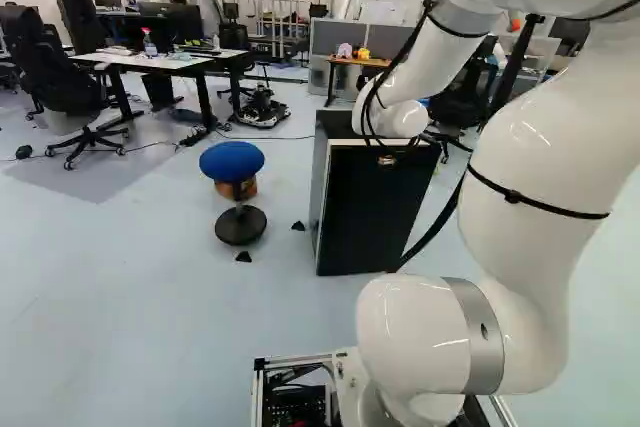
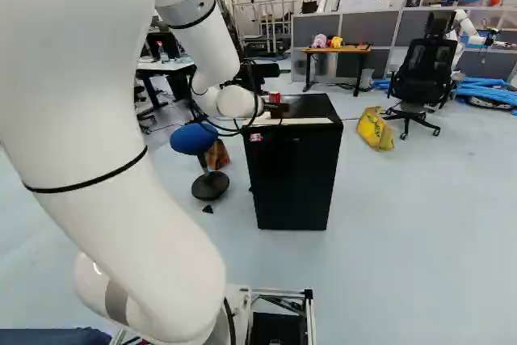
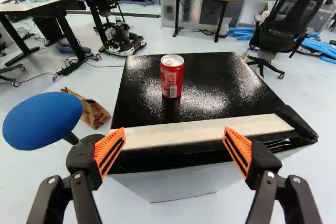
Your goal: Grab a drink from the fridge
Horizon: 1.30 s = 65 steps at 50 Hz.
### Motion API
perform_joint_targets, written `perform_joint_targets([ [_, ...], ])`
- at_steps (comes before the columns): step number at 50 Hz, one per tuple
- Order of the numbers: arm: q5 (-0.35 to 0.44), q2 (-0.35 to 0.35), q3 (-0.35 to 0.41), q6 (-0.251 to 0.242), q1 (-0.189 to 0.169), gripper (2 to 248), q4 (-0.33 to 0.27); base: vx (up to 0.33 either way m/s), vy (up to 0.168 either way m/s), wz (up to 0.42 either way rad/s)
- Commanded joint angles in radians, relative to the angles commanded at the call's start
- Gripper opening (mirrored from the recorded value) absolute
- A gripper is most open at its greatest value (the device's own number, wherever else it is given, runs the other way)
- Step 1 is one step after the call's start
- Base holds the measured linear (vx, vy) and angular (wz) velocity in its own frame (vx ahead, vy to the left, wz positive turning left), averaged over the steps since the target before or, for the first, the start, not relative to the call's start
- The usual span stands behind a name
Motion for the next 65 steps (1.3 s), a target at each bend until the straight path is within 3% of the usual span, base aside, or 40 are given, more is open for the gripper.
perform_joint_targets([
  [24, 0.101, -0.054, -0.059, 0.0, 0.006, 247, 0.0, 0.0, 0.0, 0.0],
  [65, 0.107, -0.159, -0.178, 0.0, 0.016, 247, 0.0, 0.0, 0.0, 0.0],
])
